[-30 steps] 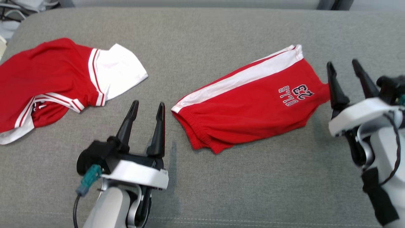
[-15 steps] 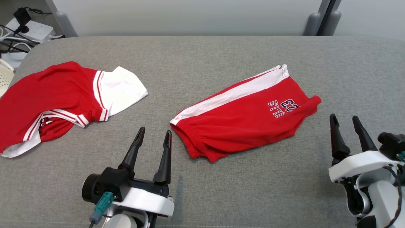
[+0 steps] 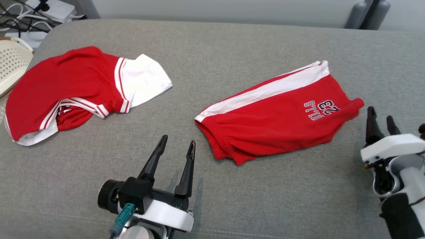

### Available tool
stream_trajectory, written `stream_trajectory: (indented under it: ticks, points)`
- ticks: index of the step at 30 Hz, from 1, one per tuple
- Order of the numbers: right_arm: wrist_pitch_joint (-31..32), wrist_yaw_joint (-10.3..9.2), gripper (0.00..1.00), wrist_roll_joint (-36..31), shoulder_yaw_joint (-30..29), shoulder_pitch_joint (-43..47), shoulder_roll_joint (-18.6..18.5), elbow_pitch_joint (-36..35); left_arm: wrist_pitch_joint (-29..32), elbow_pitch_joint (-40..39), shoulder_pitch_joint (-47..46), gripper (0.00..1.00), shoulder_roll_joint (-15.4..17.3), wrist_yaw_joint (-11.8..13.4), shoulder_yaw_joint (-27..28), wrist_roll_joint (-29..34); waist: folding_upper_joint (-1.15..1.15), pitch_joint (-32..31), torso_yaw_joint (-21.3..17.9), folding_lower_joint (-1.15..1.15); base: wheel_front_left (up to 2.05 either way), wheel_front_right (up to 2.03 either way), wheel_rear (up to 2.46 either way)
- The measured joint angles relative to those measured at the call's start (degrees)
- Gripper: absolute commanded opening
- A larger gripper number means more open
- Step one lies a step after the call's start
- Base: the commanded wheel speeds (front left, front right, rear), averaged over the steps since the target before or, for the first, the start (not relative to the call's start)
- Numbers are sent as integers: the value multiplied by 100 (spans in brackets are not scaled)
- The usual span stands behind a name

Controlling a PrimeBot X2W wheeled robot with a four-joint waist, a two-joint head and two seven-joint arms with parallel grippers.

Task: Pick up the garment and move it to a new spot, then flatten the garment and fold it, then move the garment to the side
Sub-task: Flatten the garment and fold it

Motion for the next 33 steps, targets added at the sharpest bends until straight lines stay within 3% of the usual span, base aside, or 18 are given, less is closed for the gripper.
stream_trajectory:
  ticks: [15,16,17,18,19,25,33]
  points:
    - [412,0,100,578,223,-1275,-334,1841,0,38,-414,100,-2,2,-281,30,0,503,639,0,0,0,0]
    - [421,0,82,598,238,-1325,-353,1896,0,43,-436,100,-2,11,-288,30,0,518,661,0,0,0,0]
    - [431,0,45,613,263,-1367,-371,1927,0,45,-454,100,-2,35,-293,30,0,531,679,0,0,0,0]
    - [431,0,28,625,291,-1400,-385,1946,0,47,-464,100,-4,44,-296,30,0,544,694,0,0,0,0]
    - [432,0,0,633,326,-1418,-396,1964,0,49,-465,100,-4,44,-299,30,0,553,707,0,0,0,0]
    - [391,0,0,770,528,-1412,-379,1870,0,75,-465,100,-4,55,-267,31,0,553,680,0,0,0,0]
    - [-3,0,0,989,716,-826,-244,917,0,94,-456,100,-3,102,-100,34,0,430,332,0,0,0,0]
